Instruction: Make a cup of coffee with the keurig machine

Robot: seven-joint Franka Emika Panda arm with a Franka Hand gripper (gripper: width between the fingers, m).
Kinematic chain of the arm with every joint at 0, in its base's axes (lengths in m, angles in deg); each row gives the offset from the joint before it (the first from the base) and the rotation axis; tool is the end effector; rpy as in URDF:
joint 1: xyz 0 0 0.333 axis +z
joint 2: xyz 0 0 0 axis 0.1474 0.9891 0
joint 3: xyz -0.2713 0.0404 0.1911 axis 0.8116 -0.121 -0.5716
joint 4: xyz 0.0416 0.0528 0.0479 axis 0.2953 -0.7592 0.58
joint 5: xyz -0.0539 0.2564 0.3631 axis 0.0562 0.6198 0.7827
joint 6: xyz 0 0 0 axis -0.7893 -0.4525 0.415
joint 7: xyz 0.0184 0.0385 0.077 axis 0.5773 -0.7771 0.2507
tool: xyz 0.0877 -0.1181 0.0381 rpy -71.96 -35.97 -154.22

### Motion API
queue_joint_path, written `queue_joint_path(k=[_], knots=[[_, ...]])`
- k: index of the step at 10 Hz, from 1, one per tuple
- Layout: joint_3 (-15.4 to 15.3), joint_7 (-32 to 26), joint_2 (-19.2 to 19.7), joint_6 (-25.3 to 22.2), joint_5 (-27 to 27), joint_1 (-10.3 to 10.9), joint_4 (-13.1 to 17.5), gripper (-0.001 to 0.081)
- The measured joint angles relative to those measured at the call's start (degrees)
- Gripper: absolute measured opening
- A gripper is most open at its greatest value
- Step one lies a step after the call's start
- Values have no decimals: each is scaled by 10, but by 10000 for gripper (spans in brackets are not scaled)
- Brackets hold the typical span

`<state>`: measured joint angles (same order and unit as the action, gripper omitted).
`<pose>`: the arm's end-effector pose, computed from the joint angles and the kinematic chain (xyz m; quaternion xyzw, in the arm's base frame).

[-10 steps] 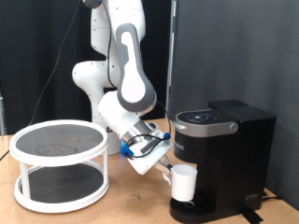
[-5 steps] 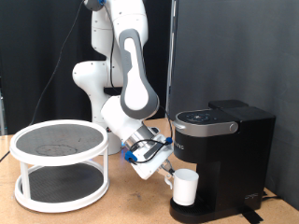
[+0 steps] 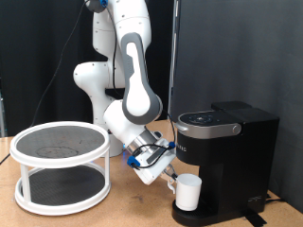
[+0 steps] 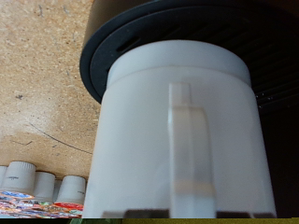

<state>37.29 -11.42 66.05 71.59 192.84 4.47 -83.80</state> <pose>0.4711 0.0422 0.1186 0.0063 0.9036 0.2837 0.3208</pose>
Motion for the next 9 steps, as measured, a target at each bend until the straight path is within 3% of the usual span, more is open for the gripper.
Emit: queue_joint_path(k=[9], knots=[[-8, -1, 13, -6, 6, 0, 4, 3]])
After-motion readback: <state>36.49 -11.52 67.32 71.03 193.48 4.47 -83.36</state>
